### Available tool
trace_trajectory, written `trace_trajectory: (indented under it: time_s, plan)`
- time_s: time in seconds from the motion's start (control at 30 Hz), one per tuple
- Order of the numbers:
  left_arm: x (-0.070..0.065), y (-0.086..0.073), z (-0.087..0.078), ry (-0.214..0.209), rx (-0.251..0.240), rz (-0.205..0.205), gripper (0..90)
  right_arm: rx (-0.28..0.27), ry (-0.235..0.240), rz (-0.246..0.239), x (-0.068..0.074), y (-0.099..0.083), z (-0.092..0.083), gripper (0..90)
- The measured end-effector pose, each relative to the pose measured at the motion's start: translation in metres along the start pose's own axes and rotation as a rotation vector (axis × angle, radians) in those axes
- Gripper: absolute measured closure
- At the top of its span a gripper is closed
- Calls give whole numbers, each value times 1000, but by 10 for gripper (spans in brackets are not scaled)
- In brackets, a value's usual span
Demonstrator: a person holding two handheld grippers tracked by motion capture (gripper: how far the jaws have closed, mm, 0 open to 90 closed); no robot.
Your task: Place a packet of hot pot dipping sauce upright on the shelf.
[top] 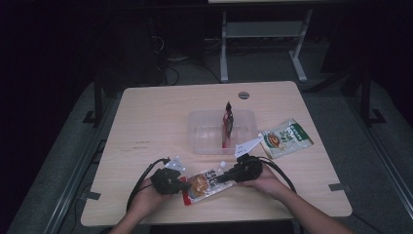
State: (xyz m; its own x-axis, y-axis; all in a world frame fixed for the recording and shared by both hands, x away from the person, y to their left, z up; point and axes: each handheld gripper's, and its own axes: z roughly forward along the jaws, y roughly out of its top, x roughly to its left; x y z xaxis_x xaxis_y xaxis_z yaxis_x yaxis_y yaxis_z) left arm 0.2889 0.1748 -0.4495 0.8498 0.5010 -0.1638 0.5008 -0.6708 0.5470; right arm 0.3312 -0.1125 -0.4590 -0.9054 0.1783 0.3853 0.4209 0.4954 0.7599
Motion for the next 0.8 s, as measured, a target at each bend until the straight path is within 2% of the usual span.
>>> trace_trajectory:
  time_s: [0.03,0.2,0.27,0.47,0.67,0.8]
  plan:
    - [-1,1,1,-4,-11,-8,900,-10,3,-2,1,1,-2,898]
    - [1,7,2,-25,-22,5,900,-69,21,-18,6,5,-11,899]
    - [2,11,3,-25,-16,24,900,-87,24,-22,7,7,-15,899]
    - [-2,23,9,-35,-35,42,900,-145,28,-44,11,14,-26,899]
    - [-10,35,16,-69,-69,45,900,-192,41,-61,16,20,-33,899]
    - [-17,43,20,-91,-101,71,900,-228,50,-77,20,25,-37,899]
